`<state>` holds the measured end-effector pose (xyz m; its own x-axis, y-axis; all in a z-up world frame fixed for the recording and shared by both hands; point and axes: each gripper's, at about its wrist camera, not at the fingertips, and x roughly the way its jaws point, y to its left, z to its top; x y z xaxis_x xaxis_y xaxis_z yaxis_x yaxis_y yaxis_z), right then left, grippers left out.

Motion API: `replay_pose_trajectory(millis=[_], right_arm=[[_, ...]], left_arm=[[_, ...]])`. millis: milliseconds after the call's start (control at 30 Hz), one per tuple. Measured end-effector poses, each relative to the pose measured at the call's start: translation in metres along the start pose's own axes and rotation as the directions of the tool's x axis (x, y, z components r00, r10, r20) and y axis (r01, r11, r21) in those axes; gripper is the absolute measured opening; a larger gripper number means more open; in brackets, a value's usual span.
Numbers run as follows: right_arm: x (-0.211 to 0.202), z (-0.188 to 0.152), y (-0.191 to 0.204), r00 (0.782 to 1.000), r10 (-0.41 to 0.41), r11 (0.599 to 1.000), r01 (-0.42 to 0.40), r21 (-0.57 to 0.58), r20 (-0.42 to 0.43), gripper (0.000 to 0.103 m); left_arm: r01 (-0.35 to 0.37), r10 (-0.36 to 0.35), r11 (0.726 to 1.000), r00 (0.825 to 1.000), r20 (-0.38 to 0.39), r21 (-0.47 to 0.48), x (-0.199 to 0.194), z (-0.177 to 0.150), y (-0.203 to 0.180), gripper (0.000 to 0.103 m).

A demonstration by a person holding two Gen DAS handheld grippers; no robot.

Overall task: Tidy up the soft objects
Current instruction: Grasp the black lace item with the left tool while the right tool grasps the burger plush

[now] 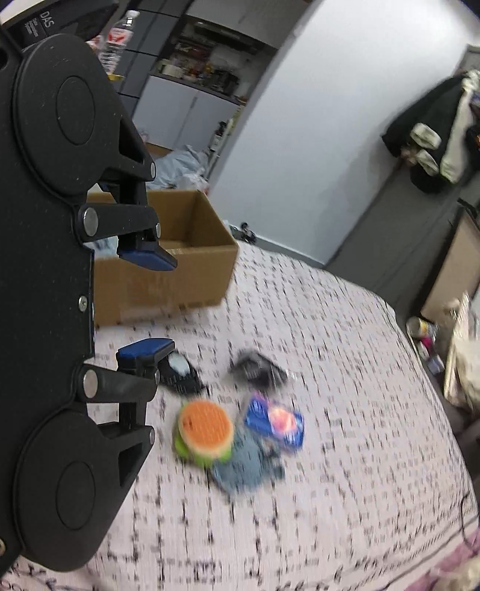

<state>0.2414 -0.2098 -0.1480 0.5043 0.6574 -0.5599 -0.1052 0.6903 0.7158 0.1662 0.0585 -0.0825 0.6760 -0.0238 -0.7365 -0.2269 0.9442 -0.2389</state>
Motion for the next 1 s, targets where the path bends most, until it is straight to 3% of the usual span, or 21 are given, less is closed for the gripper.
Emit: replay_pose_trajectory(millis=[167,500,633,1000], right_arm=[[-0.01,0.009,-0.029,1.0,-0.014,0.999,0.013,0.045,0.024,0.049],[-0.01,0.019,-0.085,0.998,-0.06,0.977,0.052,0.204,0.031,0.053],[-0.001,0.018,-0.097,0.997,-0.071,0.968,0.064,0.243,0.017,0.061],[0.029,0.014,-0.114,0.998,-0.062,0.941,0.059,0.334,-0.002,0.061]], left_arm=[[0.008,-0.008,1.0,1.0,-0.014,0.025,0.008,-0.005,-0.024,0.069],[0.018,-0.015,0.999,0.998,-0.066,0.047,0.047,-0.007,-0.064,0.069],[0.014,-0.009,0.998,0.996,-0.086,0.055,0.064,-0.005,-0.077,0.069],[-0.007,0.01,1.0,0.988,-0.157,0.024,0.113,-0.007,-0.091,0.069]])
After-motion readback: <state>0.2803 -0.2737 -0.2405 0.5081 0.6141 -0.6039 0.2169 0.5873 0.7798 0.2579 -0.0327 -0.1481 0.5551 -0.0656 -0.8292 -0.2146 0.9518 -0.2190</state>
